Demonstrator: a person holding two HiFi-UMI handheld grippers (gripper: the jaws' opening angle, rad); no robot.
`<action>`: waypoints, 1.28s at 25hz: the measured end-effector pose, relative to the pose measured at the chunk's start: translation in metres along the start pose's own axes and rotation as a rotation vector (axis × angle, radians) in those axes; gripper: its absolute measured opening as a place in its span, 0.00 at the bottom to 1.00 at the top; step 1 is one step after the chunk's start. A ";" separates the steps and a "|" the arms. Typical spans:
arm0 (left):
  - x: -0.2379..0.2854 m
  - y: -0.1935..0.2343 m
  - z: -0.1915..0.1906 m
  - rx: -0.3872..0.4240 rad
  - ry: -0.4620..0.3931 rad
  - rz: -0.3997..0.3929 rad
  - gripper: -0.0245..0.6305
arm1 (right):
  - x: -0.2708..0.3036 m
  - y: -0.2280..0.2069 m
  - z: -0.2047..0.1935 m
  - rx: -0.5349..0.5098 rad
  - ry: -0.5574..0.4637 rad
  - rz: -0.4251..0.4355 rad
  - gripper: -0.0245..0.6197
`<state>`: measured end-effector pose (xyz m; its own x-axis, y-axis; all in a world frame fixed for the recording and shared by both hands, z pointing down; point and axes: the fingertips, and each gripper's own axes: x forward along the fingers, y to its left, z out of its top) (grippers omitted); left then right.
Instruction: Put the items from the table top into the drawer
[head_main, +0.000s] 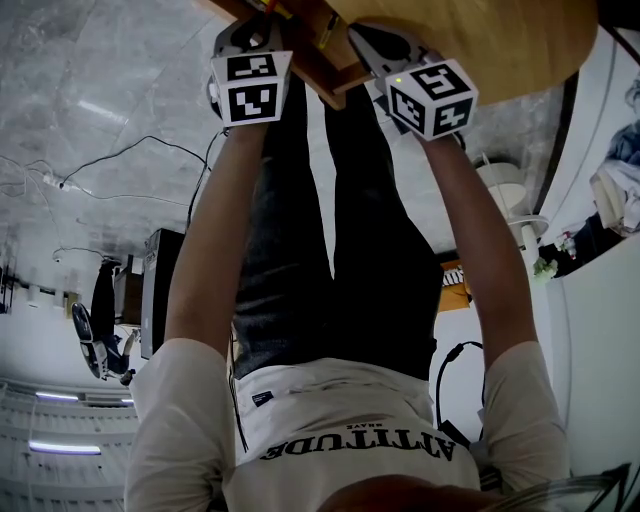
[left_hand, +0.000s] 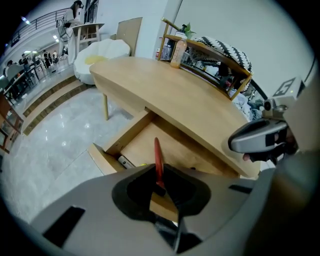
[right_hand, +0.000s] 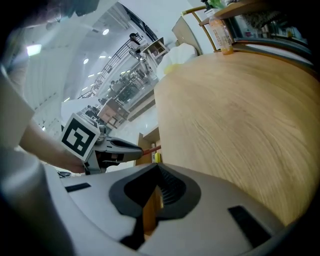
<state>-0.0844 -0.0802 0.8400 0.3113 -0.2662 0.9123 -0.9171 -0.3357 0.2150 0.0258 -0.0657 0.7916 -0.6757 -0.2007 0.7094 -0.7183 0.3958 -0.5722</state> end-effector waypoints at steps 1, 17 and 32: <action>0.000 -0.003 0.001 0.010 -0.008 -0.006 0.13 | -0.002 -0.001 -0.001 0.001 -0.003 -0.002 0.07; -0.053 -0.041 0.013 0.065 -0.131 -0.087 0.17 | -0.051 0.015 0.005 -0.051 -0.049 -0.024 0.07; -0.208 -0.079 0.062 0.168 -0.209 -0.044 0.10 | -0.187 0.088 0.045 -0.194 -0.097 -0.067 0.07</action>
<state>-0.0615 -0.0540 0.6116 0.4111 -0.4231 0.8075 -0.8527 -0.4916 0.1766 0.0811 -0.0333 0.5899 -0.6469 -0.3140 0.6950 -0.7232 0.5416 -0.4285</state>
